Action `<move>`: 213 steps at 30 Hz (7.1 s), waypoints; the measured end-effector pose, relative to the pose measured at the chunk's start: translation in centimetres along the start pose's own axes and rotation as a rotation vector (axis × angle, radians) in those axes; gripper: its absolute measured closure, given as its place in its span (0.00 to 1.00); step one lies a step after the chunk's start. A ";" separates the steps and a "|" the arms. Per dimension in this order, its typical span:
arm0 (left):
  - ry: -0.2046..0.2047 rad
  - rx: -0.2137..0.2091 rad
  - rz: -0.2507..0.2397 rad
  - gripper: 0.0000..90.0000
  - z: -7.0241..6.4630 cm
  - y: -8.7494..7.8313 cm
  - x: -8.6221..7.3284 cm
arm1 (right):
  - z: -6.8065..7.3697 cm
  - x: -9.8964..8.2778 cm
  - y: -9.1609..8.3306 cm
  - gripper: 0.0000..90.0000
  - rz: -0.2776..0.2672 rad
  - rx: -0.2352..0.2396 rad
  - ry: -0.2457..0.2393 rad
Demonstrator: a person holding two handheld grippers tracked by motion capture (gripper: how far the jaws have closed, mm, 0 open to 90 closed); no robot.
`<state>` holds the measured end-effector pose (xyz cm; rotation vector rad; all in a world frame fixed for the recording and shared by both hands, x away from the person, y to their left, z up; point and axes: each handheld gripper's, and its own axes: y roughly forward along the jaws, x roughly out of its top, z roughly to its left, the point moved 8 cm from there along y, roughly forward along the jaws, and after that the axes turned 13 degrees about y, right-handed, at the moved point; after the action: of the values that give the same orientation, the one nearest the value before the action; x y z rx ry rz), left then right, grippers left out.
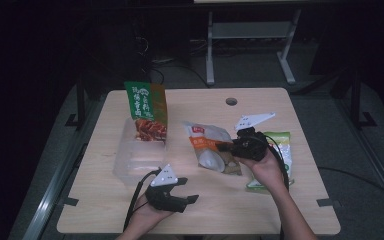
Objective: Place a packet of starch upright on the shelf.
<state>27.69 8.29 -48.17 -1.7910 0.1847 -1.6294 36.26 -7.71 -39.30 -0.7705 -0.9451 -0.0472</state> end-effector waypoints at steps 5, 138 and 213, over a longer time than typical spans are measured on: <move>0.005 0.002 -0.012 0.33 -0.1 -0.1 -0.1 | 0.4 0.9 -0.1 1.00 -0.010 0.007 0.000; 0.051 0.001 -0.033 0.30 -1.4 -0.7 -0.1 | 7.7 8.8 18.6 0.94 0.138 0.124 -0.076; 0.078 0.005 -0.017 0.31 -1.2 -0.6 -0.1 | 5.7 5.7 18.8 0.77 0.221 0.131 -0.072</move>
<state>26.34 8.30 -47.93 -1.7310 0.2008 -1.7116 42.44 11.30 -43.88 -0.7553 -0.9162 0.2347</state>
